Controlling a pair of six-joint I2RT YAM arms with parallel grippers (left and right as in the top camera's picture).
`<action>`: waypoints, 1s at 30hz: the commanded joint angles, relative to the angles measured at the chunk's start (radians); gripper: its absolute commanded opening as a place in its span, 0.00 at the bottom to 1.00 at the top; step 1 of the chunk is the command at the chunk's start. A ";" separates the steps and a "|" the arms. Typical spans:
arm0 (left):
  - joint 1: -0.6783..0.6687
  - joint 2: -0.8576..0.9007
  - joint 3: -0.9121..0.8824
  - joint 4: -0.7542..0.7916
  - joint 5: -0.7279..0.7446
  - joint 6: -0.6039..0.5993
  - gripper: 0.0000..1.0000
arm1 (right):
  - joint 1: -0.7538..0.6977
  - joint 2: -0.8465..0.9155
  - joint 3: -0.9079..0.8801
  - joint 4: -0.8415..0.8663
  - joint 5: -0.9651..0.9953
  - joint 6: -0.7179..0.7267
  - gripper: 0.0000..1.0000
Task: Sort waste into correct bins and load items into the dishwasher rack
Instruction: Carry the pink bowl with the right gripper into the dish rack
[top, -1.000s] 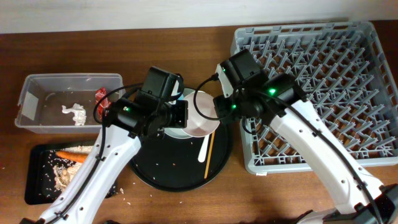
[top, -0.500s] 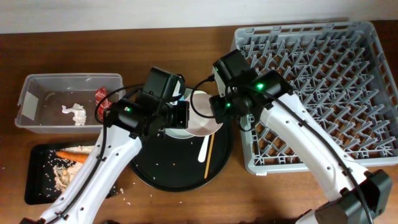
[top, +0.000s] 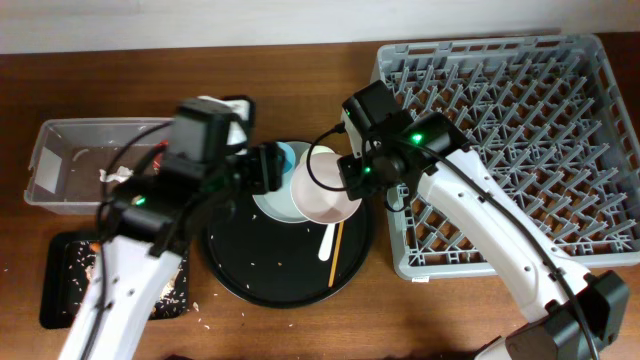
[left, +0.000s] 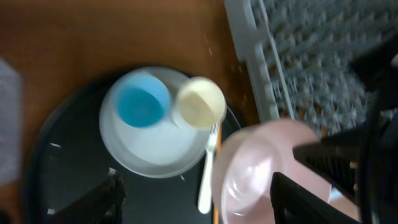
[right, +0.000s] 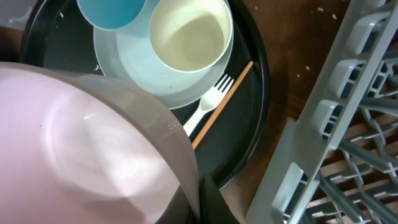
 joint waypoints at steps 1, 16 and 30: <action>0.115 -0.089 0.023 0.005 -0.130 0.009 0.80 | -0.017 0.003 0.003 0.026 0.031 -0.011 0.04; 0.207 -0.122 0.023 -0.001 -0.246 0.009 0.99 | -0.400 0.017 0.092 0.737 0.888 -0.724 0.04; 0.207 -0.122 0.023 -0.001 -0.246 0.009 0.99 | -0.591 0.429 0.091 0.921 0.921 -0.991 0.04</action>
